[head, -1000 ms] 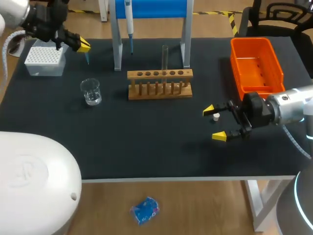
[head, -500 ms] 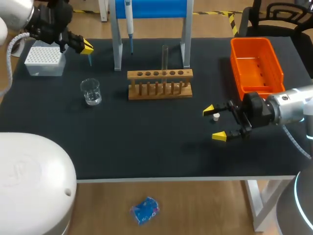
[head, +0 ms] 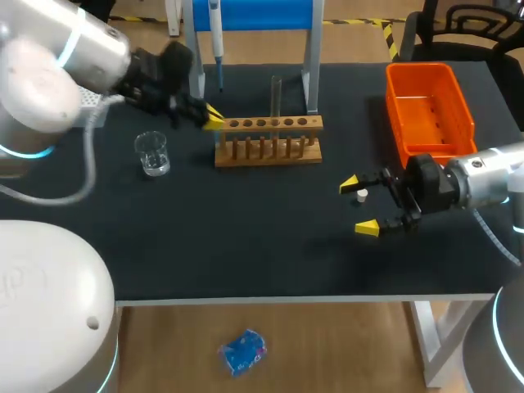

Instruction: Invert the test tube, pick up the pipette, mount the tip to pipette, aspirate from beaker and dispense into the tube, eject the tip, return the pipette, and cap with the stopper.

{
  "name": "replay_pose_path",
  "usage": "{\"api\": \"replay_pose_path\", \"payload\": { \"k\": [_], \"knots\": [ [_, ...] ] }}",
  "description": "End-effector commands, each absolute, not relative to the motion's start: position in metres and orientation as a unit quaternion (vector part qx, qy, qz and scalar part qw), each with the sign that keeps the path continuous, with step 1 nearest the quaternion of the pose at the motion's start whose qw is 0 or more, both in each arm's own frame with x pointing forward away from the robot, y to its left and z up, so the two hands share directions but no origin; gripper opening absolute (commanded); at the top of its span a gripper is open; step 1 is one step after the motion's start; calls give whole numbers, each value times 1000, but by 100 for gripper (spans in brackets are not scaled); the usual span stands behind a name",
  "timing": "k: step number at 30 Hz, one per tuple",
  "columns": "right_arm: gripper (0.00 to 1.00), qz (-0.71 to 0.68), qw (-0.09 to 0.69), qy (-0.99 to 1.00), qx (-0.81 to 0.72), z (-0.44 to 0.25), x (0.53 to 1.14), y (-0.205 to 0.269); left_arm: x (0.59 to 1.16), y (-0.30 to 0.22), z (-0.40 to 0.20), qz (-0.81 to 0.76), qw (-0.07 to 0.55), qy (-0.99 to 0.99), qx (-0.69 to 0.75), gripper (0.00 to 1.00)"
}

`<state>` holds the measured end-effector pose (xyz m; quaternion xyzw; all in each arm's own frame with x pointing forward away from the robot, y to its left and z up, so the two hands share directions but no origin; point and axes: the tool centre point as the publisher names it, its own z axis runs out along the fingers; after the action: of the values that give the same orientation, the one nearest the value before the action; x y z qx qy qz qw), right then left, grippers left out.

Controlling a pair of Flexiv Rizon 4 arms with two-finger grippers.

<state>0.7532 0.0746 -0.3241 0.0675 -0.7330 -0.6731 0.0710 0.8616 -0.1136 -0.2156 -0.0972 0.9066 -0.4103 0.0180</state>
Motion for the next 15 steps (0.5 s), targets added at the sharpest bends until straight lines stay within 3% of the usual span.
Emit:
{"api": "replay_pose_path", "payload": {
  "k": [1,15],
  "knots": [
    [100,-673,70,-733,67,-324,752,74,857,-142,-230,-410,33,905,-106,0],
    [100,-673,70,-733,67,-324,752,74,849,-181,-227,-408,20,910,-72,0]
  ]
}}
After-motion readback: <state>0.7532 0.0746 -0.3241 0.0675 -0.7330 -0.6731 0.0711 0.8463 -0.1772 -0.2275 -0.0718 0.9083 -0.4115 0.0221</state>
